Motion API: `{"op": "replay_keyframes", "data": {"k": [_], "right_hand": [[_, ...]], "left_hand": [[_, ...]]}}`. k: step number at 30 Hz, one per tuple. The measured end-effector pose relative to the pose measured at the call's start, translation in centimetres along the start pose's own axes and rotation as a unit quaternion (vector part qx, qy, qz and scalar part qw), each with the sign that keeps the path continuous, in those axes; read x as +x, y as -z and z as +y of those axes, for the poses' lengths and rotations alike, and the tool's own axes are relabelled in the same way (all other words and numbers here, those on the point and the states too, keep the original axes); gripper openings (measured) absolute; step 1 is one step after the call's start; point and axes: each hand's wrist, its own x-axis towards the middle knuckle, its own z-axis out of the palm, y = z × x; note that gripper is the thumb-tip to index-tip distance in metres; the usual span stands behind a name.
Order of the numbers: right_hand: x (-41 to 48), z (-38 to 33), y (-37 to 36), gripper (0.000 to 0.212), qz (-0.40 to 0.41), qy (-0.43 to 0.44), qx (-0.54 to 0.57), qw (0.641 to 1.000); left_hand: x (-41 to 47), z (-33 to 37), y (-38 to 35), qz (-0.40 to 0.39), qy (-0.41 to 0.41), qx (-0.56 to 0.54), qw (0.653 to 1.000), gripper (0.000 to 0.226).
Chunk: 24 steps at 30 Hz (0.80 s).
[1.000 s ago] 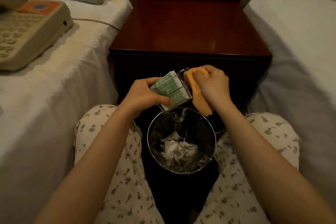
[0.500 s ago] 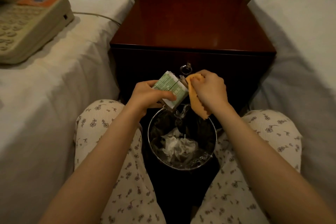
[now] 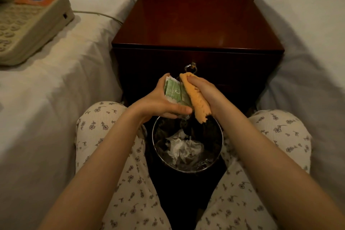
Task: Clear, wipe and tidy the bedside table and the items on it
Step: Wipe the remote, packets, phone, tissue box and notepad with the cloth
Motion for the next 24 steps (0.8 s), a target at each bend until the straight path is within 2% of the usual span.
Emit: {"op": "replay_keyframes", "data": {"k": [2, 4, 6, 9, 11, 13, 16, 20, 22, 24], "right_hand": [[0.0, -0.1, 0.2, 0.037, -0.017, -0.017, 0.038, 0.999], [-0.2, -0.5, 0.3, 0.028, -0.022, -0.029, 0.046, 0.998], [-0.3, -0.4, 0.3, 0.031, -0.010, -0.027, 0.022, 0.999], [-0.1, 0.1, -0.1, 0.031, 0.046, 0.003, -0.048, 0.998], [-0.1, 0.5, -0.3, 0.010, 0.099, 0.067, -0.095, 0.988], [-0.2, 0.4, -0.5, 0.007, 0.100, 0.109, -0.092, 0.985], [-0.2, 0.4, -0.7, 0.006, 0.071, 0.117, -0.104, 0.985], [-0.2, 1.3, -0.4, 0.017, 0.088, 0.097, -0.221, 0.966], [-0.2, 1.1, -0.4, 0.015, 0.091, 0.105, -0.195, 0.971], [-0.3, 0.4, -0.4, 0.008, 0.083, 0.133, -0.113, 0.981]], "left_hand": [[-0.3, 0.1, 0.4, -0.008, -0.026, 0.005, 1.000, 0.107], [-0.4, 0.4, 0.6, 0.006, -0.050, 0.022, 0.998, 0.089], [-0.5, 0.5, 0.6, 0.021, -0.057, 0.024, 0.998, 0.076], [-0.2, 0.2, 0.3, 0.044, -0.047, 0.027, 0.998, 0.065], [0.3, -0.1, 0.2, 0.067, -0.036, 0.019, 0.997, 0.062], [0.6, -0.2, 0.1, 0.090, -0.034, 0.009, 0.995, 0.060], [0.9, -0.5, 0.0, 0.108, -0.039, 0.018, 0.993, 0.064], [1.2, -0.8, 0.3, 0.144, -0.043, -0.005, 0.989, 0.072], [1.6, -1.0, 0.6, 0.151, -0.043, -0.011, 0.987, 0.073], [1.8, -1.1, 0.5, 0.150, -0.037, -0.003, 0.988, 0.082]]}}
